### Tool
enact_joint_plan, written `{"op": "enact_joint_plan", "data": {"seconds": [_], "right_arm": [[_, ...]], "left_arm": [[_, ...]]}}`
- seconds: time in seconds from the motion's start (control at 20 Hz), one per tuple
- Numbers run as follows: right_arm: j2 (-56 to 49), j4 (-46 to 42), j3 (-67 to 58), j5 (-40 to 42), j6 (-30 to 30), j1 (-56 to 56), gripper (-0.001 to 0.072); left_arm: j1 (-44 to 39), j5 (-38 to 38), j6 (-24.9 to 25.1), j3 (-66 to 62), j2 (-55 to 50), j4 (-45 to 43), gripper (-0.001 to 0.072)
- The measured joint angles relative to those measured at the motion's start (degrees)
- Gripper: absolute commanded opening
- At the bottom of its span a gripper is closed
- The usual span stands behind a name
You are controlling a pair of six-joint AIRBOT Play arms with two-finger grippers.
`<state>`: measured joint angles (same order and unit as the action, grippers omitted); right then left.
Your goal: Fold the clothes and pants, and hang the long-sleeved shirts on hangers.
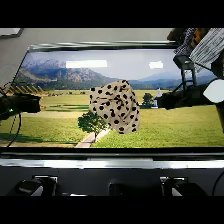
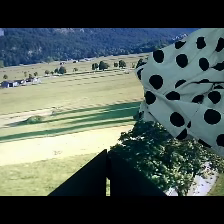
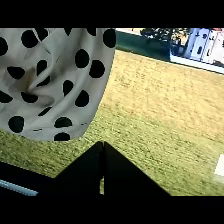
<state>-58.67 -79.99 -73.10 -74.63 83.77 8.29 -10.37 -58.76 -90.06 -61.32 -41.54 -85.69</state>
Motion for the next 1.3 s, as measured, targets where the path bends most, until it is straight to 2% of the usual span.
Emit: {"op": "enact_joint_plan", "data": {"seconds": [0.3,0.35,0.4,0.45,0.5,0.6,0.7,0.85,0.95,1.1,1.3], "right_arm": [[0.00,0.00,0.00,0.00,0.00,0.00,0.0024],[0.00,0.00,0.00,0.00,0.00,0.00,0.0024],[0.00,0.00,0.00,-0.02,0.00,0.00,0.0024],[0.00,0.00,0.00,-0.02,0.00,0.00,0.0024],[0.00,0.00,0.00,-0.02,0.00,0.00,0.0024],[0.00,0.00,0.00,0.00,0.00,0.00,0.0024],[0.00,0.00,0.00,0.00,0.00,0.00,0.0024],[0.00,0.00,0.00,0.00,0.00,0.00,0.0024],[0.00,0.00,0.00,0.00,0.00,0.00,0.0024],[0.00,0.00,0.00,0.02,0.00,0.00,0.0024],[0.00,0.02,0.00,0.24,0.00,0.00,0.0041]], "left_arm": [[0.00,0.20,0.00,0.00,-0.09,0.13,0.0021],[0.00,0.20,0.00,0.00,-0.13,0.15,0.0051],[0.00,0.22,0.02,0.00,-0.17,0.15,0.0221],[0.00,0.24,0.00,0.02,-0.26,0.17,0.0551],[0.00,0.28,-0.44,0.11,-0.46,0.17,0.0648],[0.24,0.37,-2.71,0.96,-1.46,0.22,0.0649],[1.03,0.44,-7.06,3.08,-4.37,1.11,0.0648],[2.19,4.13,-8.90,6.38,-12.52,9.07,0.0649],[2.58,9.07,-5.77,7.17,-19.91,18.25,0.0649],[2.84,15.10,1.90,5.66,-31.89,34.32,0.0649],[2.51,17.86,10.78,0.76,-45.03,51.34,0.0648]]}}
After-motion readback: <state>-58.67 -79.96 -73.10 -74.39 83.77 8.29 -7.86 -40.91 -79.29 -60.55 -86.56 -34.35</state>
